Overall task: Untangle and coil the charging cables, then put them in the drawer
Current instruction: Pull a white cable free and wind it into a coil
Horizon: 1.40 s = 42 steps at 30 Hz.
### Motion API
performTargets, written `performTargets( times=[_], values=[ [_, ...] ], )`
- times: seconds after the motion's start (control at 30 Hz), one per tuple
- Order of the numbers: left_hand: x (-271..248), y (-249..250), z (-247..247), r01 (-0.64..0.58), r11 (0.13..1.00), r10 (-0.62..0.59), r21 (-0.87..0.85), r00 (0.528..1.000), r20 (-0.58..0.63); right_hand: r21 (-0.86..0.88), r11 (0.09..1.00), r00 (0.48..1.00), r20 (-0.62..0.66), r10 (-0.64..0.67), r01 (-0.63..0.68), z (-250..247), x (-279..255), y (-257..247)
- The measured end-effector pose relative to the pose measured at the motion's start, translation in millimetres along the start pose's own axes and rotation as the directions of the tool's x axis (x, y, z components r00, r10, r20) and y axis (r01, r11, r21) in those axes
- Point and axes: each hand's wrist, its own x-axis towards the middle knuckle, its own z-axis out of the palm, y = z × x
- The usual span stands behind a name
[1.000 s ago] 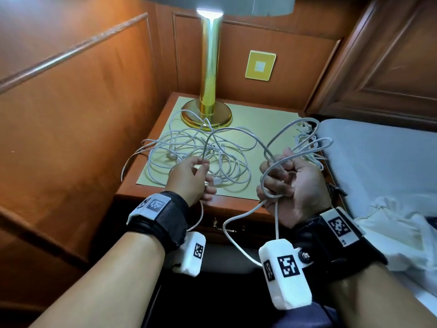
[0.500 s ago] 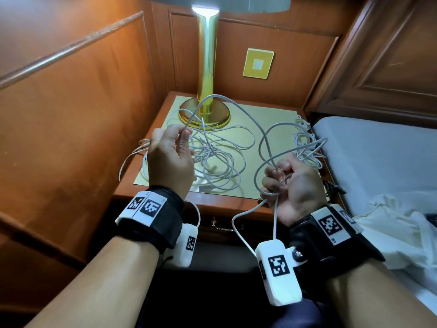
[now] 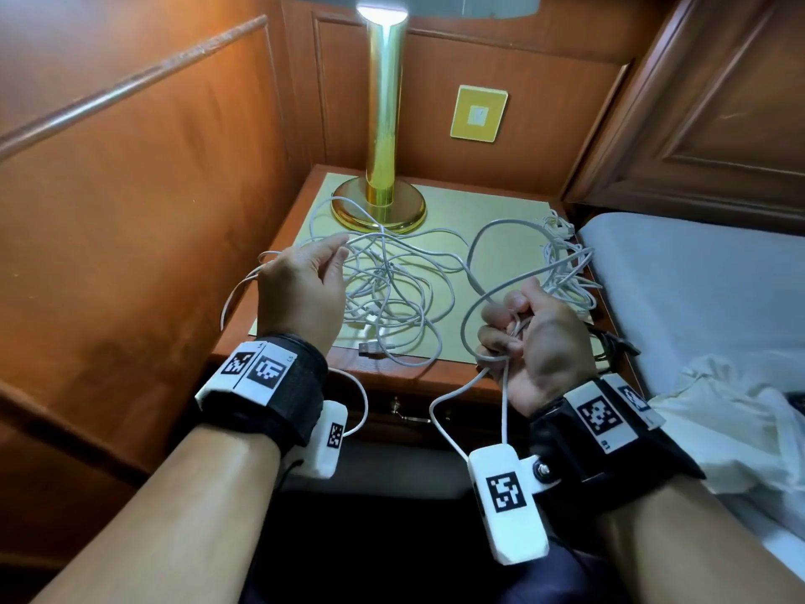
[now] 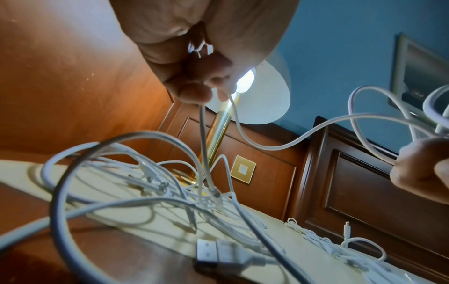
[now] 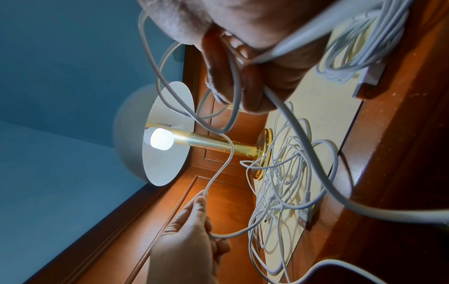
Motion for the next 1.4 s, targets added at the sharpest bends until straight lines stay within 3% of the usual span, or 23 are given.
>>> performTargets(
  times=[0.17, 0.27, 0.4, 0.53, 0.6, 0.67, 0.73, 0.77, 0.8, 0.83, 0.87, 0.9, 0.93, 1.0, 1.03, 1.1, 1.17, 1.23, 1.3, 1.33, 1.4],
  values=[
    [6, 12, -11, -0.03, 0.999, 0.033, 0.025, 0.996, -0.088, -0.048, 0.999, 1.0, 0.017, -0.019, 0.02, 2, -1, 1],
    [12, 27, -23, 0.014, 0.995, -0.024, -0.097, 0.994, -0.107, -0.079, 0.996, 0.999, 0.038, -0.034, 0.037, 6, -2, 3],
    [18, 60, -52, 0.187, 0.904, -0.191, -0.384, 0.981, 0.029, -0.168, 0.981, 0.994, 0.068, -0.089, 0.099, 13, -4, 7],
    [14, 101, -100, 0.239, 0.73, -0.113, -0.64, 0.966, 0.231, -0.286, 0.939, 0.973, 0.184, -0.139, 0.189, 21, -25, 12],
    [5, 107, -127, 0.247, 0.664, -0.009, -0.706, 0.947, 0.322, -0.458, 0.854, 0.95, 0.288, -0.12, 0.247, 23, -43, 16],
    [-16, 97, -143, 0.319, 0.7, 0.0, -0.639, 0.894, 0.447, -0.651, 0.704, 0.922, 0.388, -0.015, 0.285, 21, -62, 22],
    [-43, 84, -150, 0.533, 0.691, -0.266, -0.488, 0.815, 0.514, -0.799, 0.506, 0.882, 0.448, 0.145, 0.323, 15, -82, 29],
    [-55, 81, -156, 0.568, 0.683, -0.312, -0.459, 0.795, 0.52, -0.852, 0.386, 0.864, 0.455, 0.213, 0.354, 8, -91, 35],
    [-65, 84, -162, 0.574, 0.689, -0.326, -0.442, 0.791, 0.518, -0.889, 0.271, 0.859, 0.438, 0.264, 0.37, 2, -103, 40],
    [-69, 98, -169, 0.527, 0.757, -0.322, -0.386, 0.815, 0.482, -0.908, 0.201, 0.859, 0.415, 0.3, 0.368, -4, -117, 46],
    [-72, 118, -177, 0.436, 0.835, -0.292, -0.335, 0.868, 0.401, -0.916, 0.194, 0.86, 0.398, 0.319, 0.352, -10, -131, 52],
    [-77, 137, -188, 0.295, 0.901, -0.188, -0.319, 0.926, 0.326, -0.906, 0.257, 0.86, 0.406, 0.308, 0.336, -16, -146, 57],
    [-87, 154, -197, 0.175, 0.937, -0.077, -0.304, 0.949, 0.307, -0.871, 0.368, 0.86, 0.435, 0.266, 0.326, -23, -160, 63],
    [-108, 173, -209, 0.079, 0.956, 0.025, -0.283, 0.937, 0.349, -0.711, 0.644, 0.871, 0.471, 0.141, 0.281, -33, -189, 64],
    [-120, 172, -207, 0.067, 0.967, 0.035, -0.245, 0.921, 0.389, -0.629, 0.74, 0.878, 0.466, 0.114, 0.238, -37, -202, 60],
    [-140, 170, -201, -0.005, 0.989, 0.073, -0.149, 0.888, 0.454, -0.519, 0.825, 0.86, 0.503, 0.087, 0.221, -43, -228, 52],
    [-153, 169, -195, -0.143, 0.985, 0.169, -0.091, 0.87, 0.463, -0.459, 0.846, 0.835, 0.549, 0.033, 0.269, -49, -248, 47],
    [-161, 166, -188, -0.22, 0.971, 0.239, -0.095, 0.861, 0.45, -0.397, 0.886, 0.835, 0.55, 0.023, 0.238, -53, -263, 46],
    [-166, 157, -180, -0.218, 0.97, 0.241, -0.104, 0.863, 0.443, -0.326, 0.933, 0.866, 0.499, 0.034, 0.152, -60, -269, 42],
    [-170, 149, -176, -0.153, 0.98, 0.195, -0.126, 0.866, 0.461, -0.263, 0.961, 0.889, 0.456, 0.047, 0.084, -66, -269, 39],
    [-185, 129, -170, 0.157, 0.964, -0.012, -0.215, 0.831, 0.556, -0.069, 0.996, 0.929, 0.363, 0.073, -0.051, -81, -266, 34]
  ],
)
